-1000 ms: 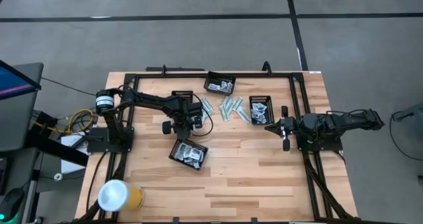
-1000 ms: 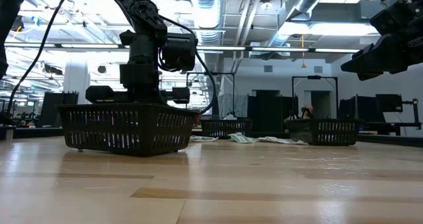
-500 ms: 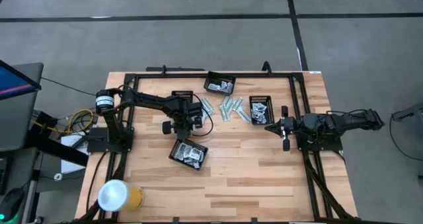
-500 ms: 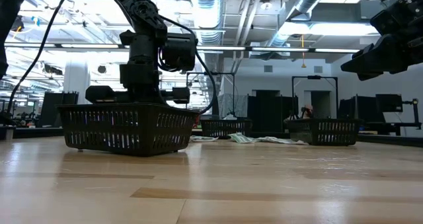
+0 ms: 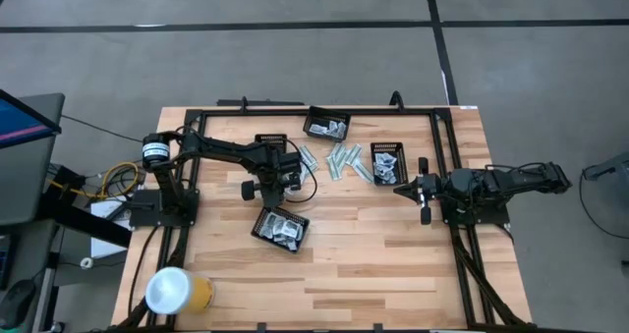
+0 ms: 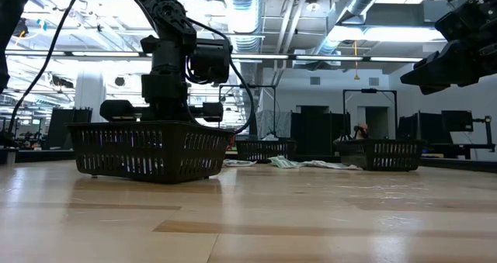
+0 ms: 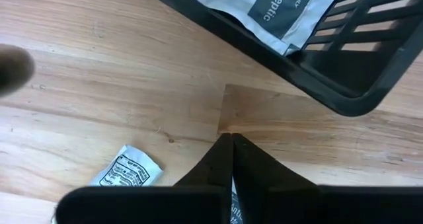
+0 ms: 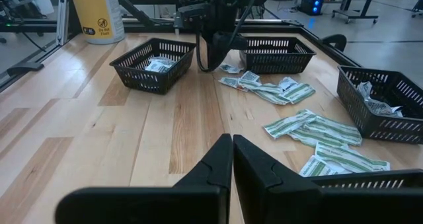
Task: Pick & Place First Aid Supplies
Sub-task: Put the white towelette pack into the bottom black bin
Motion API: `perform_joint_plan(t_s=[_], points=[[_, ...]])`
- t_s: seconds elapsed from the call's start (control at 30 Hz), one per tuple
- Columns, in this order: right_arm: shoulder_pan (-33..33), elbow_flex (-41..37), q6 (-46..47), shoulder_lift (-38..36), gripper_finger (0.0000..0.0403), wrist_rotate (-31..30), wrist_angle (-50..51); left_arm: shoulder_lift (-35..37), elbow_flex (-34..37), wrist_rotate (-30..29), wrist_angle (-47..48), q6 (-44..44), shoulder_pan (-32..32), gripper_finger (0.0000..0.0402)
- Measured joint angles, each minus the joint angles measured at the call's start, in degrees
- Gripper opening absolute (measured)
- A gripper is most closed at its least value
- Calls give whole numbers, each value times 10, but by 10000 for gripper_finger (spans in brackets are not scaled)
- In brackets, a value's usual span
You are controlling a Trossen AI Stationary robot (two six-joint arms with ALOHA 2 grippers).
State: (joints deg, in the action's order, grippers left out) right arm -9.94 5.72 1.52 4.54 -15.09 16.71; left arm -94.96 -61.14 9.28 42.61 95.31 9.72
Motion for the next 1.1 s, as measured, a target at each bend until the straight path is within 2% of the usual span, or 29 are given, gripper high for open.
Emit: perform_joint_plan(t_s=[0.5, 0.87, 0.97, 1.1], points=[[0, 0, 0, 0, 8, 0, 0, 8, -1, 3, 5, -13, -14, 6], [0, 0, 0, 0, 8, 0, 0, 18, -1, -38, 6, -17, -14, 9], [0, 0, 0, 0, 8, 0, 0, 18, -1, -49, 7, -17, -14, 32], [0, 0, 0, 0, 8, 0, 0, 18, -1, -52, 8, -14, -14, 85]])
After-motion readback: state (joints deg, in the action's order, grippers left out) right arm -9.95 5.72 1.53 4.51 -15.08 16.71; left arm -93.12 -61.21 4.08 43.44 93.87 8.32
